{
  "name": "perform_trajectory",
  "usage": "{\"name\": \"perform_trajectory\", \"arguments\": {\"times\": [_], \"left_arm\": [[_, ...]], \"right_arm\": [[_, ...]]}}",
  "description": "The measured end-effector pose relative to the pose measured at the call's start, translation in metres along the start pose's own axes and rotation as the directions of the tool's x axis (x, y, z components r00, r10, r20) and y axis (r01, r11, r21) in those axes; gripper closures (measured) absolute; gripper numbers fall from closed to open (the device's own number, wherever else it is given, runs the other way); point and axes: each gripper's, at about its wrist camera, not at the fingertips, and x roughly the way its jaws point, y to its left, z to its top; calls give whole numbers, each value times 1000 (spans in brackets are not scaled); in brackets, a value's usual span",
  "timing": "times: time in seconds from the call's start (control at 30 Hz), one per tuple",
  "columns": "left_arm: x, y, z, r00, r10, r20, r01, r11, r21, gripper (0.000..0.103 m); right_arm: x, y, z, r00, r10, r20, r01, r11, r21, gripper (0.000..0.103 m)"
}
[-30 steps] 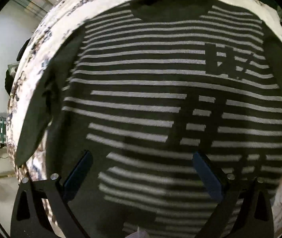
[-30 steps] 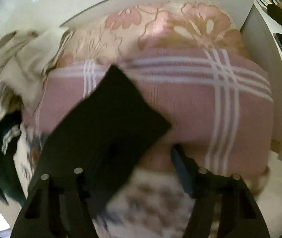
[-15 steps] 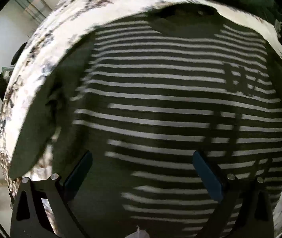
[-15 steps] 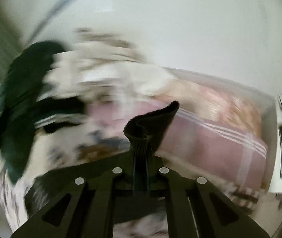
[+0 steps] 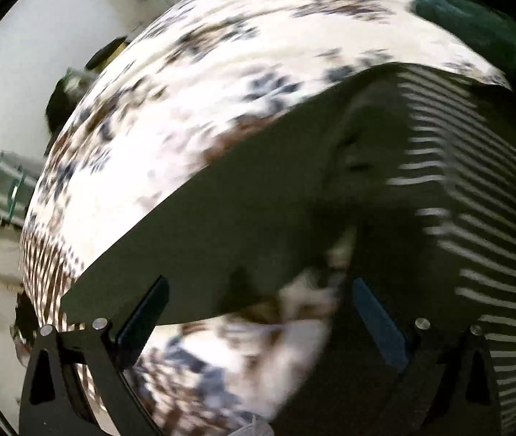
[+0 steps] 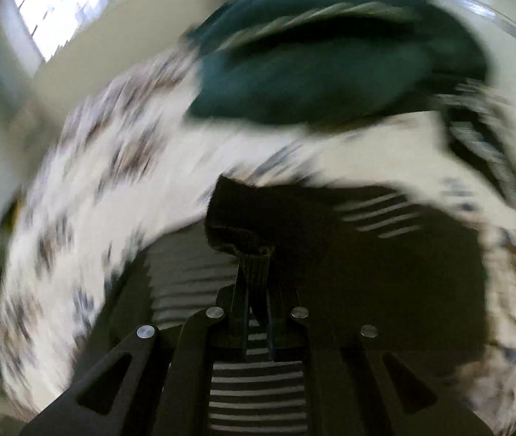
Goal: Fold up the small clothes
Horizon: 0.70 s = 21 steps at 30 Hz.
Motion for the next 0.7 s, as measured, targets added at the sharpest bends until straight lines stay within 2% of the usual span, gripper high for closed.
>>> {"name": "perform_trajectory", "arguments": {"times": [0.07, 0.13, 0.3, 0.37, 0.43, 0.47, 0.5, 0.53, 0.57, 0.6, 0.63, 0.7], "left_arm": [[16, 22, -7, 999, 14, -31, -15, 999, -39, 0], [25, 40, -13, 998, 22, -51, -25, 997, -69, 0], [38, 70, -23, 996, 29, -83, -39, 992, -122, 0], [40, 82, -25, 995, 26, -92, -40, 988, -148, 0], [37, 100, -27, 996, 6, -94, -24, 980, -198, 0], [37, 109, -31, 995, -11, -103, -13, 973, -229, 0], [35, 125, -38, 992, -34, -119, -2, 958, -287, 0], [35, 135, -44, 990, -51, -132, 5, 945, -328, 0], [35, 149, -53, 987, -69, -147, 9, 926, -376, 0], [35, 156, -60, 985, -74, -158, 5, 916, -401, 0], [37, 168, -71, 981, -80, -177, -6, 897, -442, 0], [46, 191, -92, 969, -138, -205, 5, 839, -544, 0]], "right_arm": [[54, 54, -25, 996, -34, -78, 25, 994, -105, 96], [91, 92, -47, 990, -64, -128, 41, 984, -172, 96], [126, 145, -80, 983, -111, -143, 68, 958, -279, 96], [126, 151, -85, 982, -119, -147, 70, 951, -302, 96], [128, 152, -88, 972, -129, -196, 61, 947, -316, 93], [128, 149, -87, 970, -117, -215, 47, 952, -303, 90], [125, 144, -85, 966, -111, -233, 40, 956, -290, 71], [120, 140, -83, 964, -107, -244, 35, 959, -280, 42], [112, 133, -82, 962, -140, -234, 70, 957, -282, 32], [100, 123, -84, 960, -184, -209, 122, 953, -278, 31], [87, 116, -81, 961, -193, -199, 137, 954, -267, 30], [67, 94, -90, 952, -240, -192, 188, 949, -254, 30]]}}
